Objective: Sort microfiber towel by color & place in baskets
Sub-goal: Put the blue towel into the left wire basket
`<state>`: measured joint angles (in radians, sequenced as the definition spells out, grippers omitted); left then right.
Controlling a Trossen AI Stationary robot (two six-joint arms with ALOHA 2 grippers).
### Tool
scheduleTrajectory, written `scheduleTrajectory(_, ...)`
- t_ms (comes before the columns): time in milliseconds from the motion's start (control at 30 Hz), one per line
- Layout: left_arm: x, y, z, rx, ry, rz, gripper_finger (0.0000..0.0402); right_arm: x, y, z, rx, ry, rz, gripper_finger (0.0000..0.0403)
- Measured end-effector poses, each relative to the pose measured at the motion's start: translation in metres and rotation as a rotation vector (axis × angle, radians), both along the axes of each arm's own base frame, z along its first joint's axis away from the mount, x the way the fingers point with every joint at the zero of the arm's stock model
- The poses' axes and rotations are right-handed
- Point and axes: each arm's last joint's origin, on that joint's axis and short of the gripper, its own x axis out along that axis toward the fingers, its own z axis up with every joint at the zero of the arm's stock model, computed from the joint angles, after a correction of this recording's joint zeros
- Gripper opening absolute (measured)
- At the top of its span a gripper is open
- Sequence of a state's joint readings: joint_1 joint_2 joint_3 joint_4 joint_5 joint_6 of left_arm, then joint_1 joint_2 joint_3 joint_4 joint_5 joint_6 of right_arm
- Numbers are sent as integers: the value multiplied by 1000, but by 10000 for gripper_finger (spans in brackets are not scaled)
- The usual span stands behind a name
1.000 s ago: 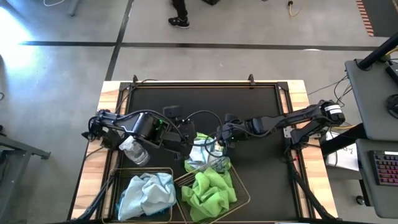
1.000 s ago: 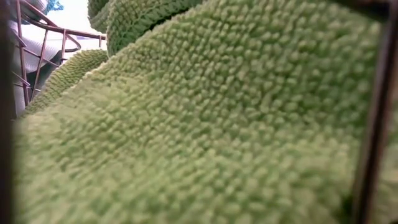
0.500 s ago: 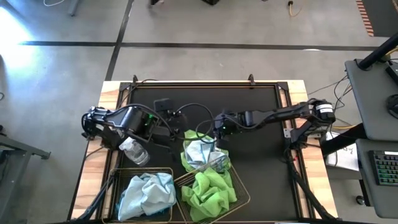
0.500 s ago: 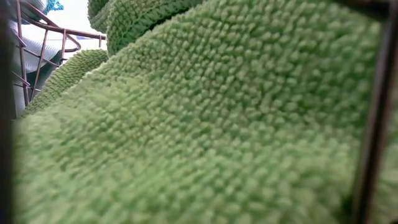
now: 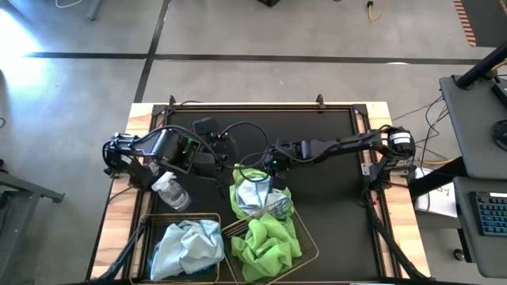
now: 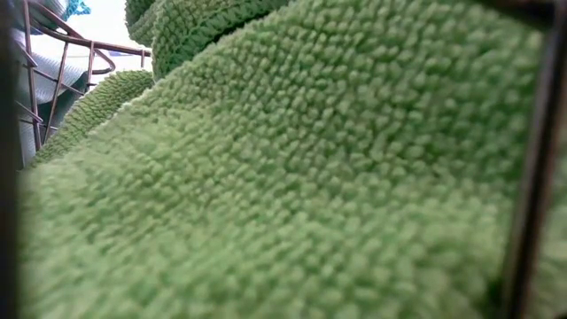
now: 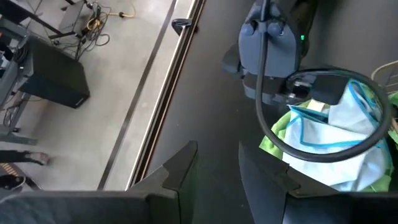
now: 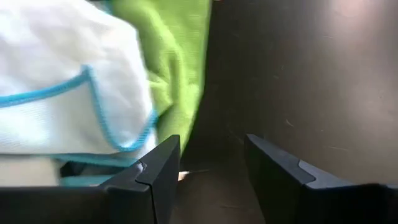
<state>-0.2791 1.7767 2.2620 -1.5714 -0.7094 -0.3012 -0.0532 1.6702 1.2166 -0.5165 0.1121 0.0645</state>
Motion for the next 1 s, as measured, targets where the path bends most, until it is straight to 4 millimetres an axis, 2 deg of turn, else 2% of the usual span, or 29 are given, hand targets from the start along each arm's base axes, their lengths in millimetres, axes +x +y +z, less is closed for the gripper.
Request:
scheduleTrajectory(200, -3, 5, 4, -3, -11, 10, 100, 0, 9, 16, 257, -55, 172, 173)
scheduleTrajectory(333, -7, 6, 6, -5, -20, 11, 100, -1, 14, 17, 388, -59, 256, 173)
scheduleTrajectory(700, -17, 9, 14, 0, -44, 9, 100, -2, 13, 12, 357, -33, 358, 173)
scheduleTrajectory(1000, -17, 10, 15, 27, -25, -15, 100, 2, 13, -5, 395, 18, 380, 173)
